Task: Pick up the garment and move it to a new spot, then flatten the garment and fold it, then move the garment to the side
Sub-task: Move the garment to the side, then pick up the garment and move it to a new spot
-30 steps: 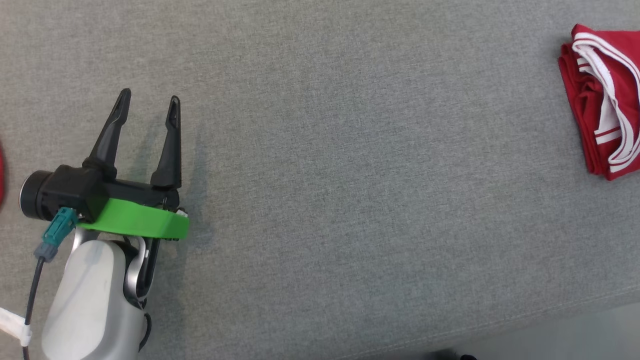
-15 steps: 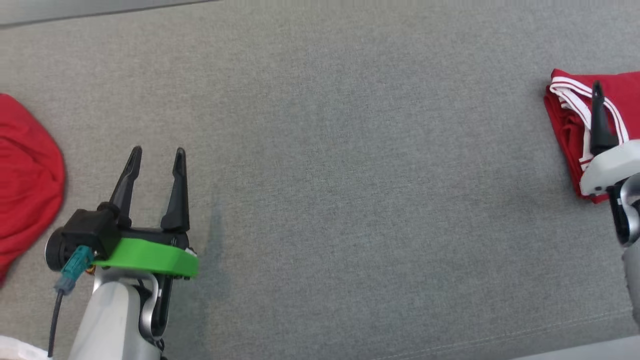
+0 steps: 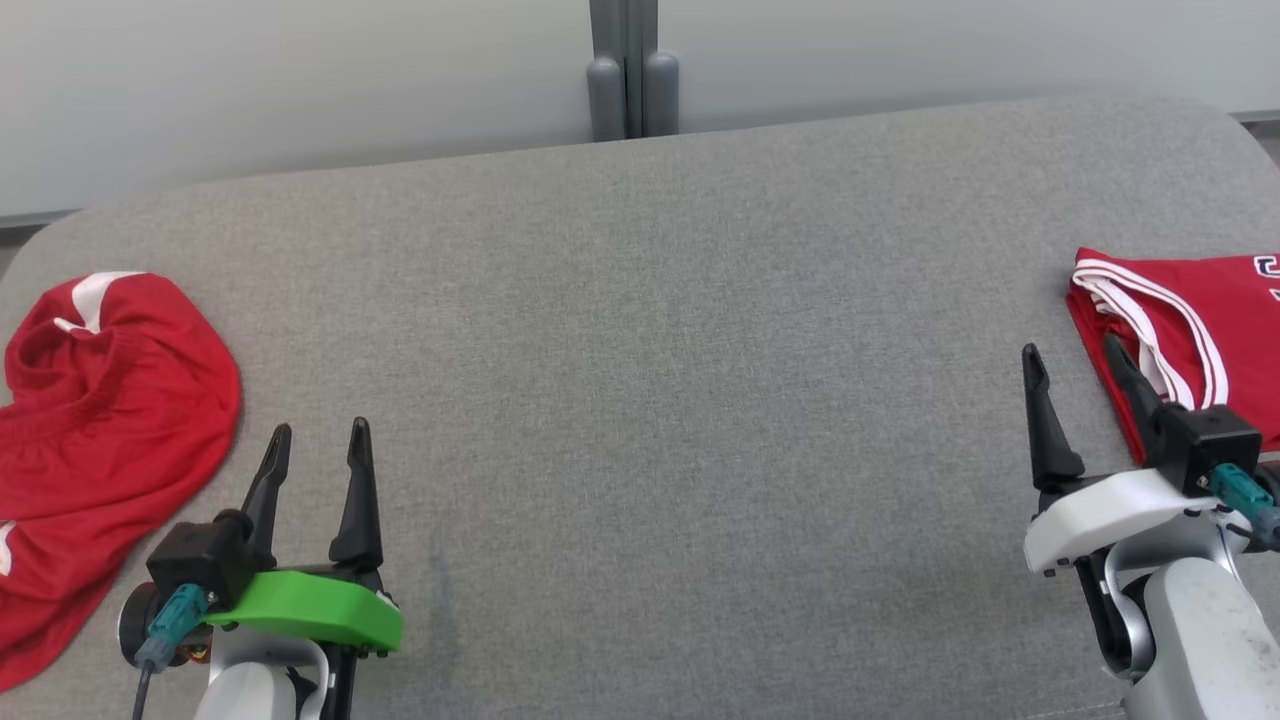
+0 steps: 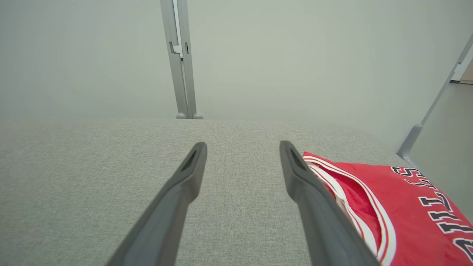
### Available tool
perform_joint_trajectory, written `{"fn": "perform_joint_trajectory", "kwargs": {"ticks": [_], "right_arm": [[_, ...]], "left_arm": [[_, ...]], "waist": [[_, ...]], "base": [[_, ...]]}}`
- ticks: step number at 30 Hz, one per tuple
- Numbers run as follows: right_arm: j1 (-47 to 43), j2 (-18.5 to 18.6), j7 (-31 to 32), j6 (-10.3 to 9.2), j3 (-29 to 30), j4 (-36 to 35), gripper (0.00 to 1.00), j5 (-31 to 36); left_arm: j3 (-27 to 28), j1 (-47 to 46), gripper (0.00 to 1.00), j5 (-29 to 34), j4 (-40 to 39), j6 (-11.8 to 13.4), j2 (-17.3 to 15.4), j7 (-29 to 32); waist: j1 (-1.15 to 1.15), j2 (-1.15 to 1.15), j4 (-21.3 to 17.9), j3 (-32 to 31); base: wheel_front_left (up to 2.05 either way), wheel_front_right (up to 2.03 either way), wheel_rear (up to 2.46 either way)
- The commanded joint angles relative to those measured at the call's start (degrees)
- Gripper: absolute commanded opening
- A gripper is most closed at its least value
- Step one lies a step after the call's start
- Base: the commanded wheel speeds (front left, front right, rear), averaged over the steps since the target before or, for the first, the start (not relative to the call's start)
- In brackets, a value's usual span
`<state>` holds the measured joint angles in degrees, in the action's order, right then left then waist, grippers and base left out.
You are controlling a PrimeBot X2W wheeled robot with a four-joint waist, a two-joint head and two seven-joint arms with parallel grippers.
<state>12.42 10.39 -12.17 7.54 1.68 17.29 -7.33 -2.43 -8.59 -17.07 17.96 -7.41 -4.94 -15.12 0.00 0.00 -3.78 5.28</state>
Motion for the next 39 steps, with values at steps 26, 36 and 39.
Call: {"fn": "perform_joint_trajectory", "kwargs": {"ticks": [26,36,39], "right_arm": [[-5.77,-2.61,3.56,-0.11,-3.27,-6.06,1.0,-0.32],[-6.73,-2.99,3.12,-0.11,-3.48,-5.56,1.0,-0.95],[-6.99,-3.3,2.97,-0.11,-3.99,-5.46,1.0,-1.08]], "left_arm": [[2.62,2.2,1.0,0.99,0.7,-0.05,1.19,0.01],[2.36,1.89,1.0,0.93,1.27,-0.05,1.14,0.0],[2.69,2.05,1.0,1.16,1.29,-0.05,0.9,0.01]], "waist": [[0.0,0.0,1.55,-4.82],[0.0,0.0,6.77,-5.04],[0.0,0.0,9.32,-5.31]], "base": [[0.0,0.0,0.0],[0.0,0.0,0.0],[0.0,0.0,0.0]]}}
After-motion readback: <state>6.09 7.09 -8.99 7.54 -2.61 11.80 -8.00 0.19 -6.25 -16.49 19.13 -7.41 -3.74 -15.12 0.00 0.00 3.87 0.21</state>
